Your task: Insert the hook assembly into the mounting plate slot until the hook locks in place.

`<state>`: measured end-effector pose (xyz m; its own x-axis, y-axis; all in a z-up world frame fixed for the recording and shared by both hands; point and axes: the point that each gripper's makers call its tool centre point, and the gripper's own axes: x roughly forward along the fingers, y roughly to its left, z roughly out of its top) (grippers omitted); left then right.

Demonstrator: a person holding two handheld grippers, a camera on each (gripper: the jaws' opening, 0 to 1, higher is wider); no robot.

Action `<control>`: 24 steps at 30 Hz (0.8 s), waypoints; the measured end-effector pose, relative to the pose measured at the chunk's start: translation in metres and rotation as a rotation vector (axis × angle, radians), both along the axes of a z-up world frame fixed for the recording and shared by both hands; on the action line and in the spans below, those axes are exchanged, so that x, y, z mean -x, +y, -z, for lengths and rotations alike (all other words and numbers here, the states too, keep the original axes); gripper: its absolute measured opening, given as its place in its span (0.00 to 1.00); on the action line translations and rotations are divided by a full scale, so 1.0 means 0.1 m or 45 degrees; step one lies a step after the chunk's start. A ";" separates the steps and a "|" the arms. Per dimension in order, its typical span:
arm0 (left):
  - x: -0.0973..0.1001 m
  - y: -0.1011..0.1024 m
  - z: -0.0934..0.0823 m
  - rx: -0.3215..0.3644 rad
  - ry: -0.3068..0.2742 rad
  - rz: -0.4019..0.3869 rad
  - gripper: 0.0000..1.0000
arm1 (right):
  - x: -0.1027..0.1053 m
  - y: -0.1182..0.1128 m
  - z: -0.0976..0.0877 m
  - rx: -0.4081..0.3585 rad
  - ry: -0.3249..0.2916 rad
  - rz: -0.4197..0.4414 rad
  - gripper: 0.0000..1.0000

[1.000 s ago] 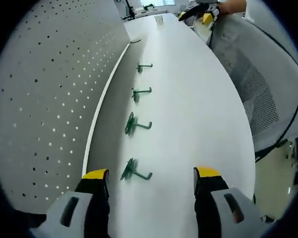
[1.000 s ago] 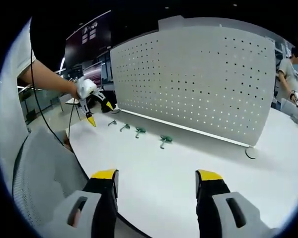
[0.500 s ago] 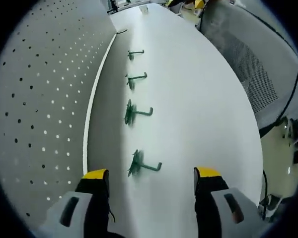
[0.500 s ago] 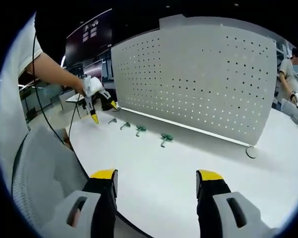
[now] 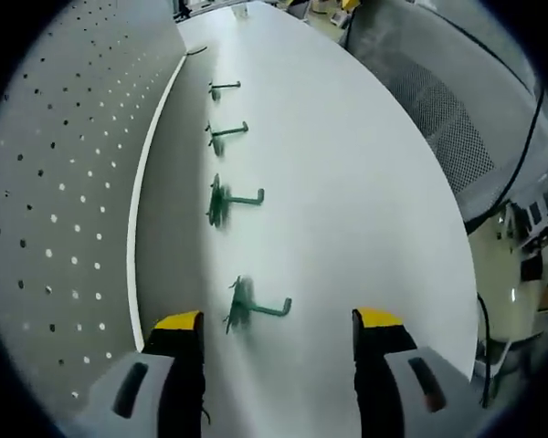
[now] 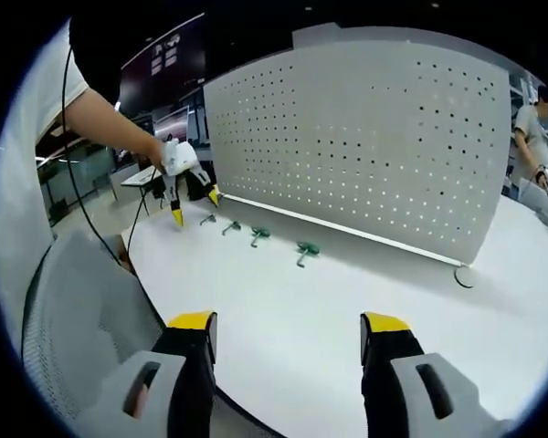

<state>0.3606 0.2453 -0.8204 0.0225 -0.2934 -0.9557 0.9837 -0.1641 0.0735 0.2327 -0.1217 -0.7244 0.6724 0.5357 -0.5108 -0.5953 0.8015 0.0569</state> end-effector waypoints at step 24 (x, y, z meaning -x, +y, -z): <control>-0.08 0.06 0.10 -0.050 0.079 0.009 0.36 | -0.01 -0.04 0.03 -0.012 0.019 0.027 0.60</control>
<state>0.3684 0.2509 -0.8300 -0.0388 -0.2553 -0.9661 0.9850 -0.1723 0.0060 0.2339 -0.1252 -0.7275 0.6758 0.5266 -0.5157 -0.5775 0.8131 0.0734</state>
